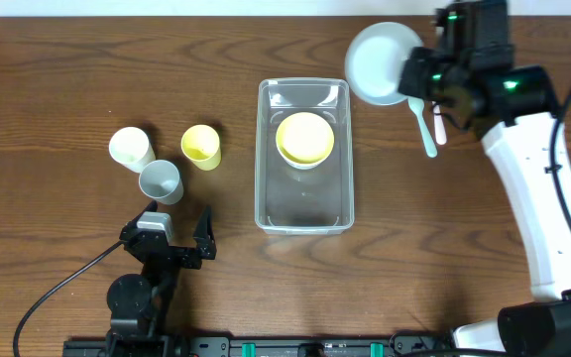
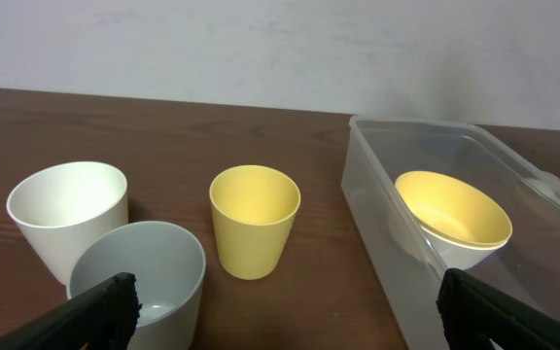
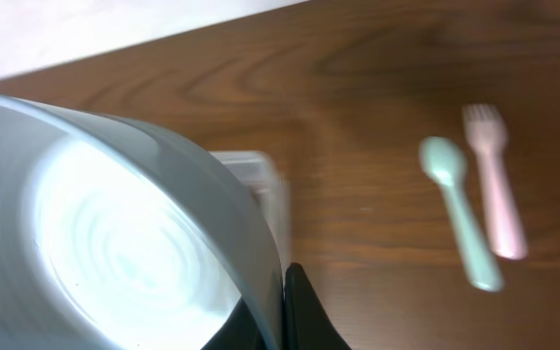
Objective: Pack container
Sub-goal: 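Lift the grey bowl with the right gripper over the container, then lower the grey bowl onto the stacked bowls and release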
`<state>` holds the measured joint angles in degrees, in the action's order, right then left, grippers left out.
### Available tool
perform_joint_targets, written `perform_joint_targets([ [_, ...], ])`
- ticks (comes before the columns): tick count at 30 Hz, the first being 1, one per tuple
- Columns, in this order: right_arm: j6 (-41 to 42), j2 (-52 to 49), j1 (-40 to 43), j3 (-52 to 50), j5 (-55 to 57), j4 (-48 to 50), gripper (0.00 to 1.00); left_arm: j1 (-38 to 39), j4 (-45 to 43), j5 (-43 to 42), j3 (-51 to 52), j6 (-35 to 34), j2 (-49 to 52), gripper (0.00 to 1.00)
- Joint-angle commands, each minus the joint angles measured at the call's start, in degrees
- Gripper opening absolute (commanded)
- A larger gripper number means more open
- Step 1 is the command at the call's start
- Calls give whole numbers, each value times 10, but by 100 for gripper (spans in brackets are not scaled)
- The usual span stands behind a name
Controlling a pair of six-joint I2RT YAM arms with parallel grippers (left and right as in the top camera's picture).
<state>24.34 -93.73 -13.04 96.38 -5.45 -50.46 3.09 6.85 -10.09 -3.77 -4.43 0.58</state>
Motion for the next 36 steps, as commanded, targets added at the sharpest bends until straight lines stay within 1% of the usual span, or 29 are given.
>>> perform_joint_targets([
  [1, 2, -30, -44, -3, 3, 10, 2, -1, 5, 3, 16, 8, -3, 98],
  [4, 14, -58, -77, -3, 26, 26, 2, -1, 5, 3, 16, 8, -3, 98],
  [8, 23, -107, -103, -3, 29, 38, 2, -1, 5, 3, 16, 8, -3, 98],
  [15, 29, -187, -113, -3, 31, 42, 1, -1, 5, 3, 16, 8, -3, 98],
  [18, 29, -207, -115, -3, 30, 45, 1, -1, 5, 3, 16, 8, -3, 98],
  [21, 28, -213, -119, -3, 30, 51, 4, -1, 5, 3, 16, 8, -3, 98],
  [29, 27, -213, -124, -3, 28, 49, 6, -1, 5, 3, 16, 8, -3, 98],
  [32, 22, -213, -128, -3, 21, 45, 10, -1, 5, 3, 16, 8, -3, 98],
  [36, 22, -213, -136, -3, 20, 39, 11, -1, 5, 3, 16, 8, -3, 98],
])
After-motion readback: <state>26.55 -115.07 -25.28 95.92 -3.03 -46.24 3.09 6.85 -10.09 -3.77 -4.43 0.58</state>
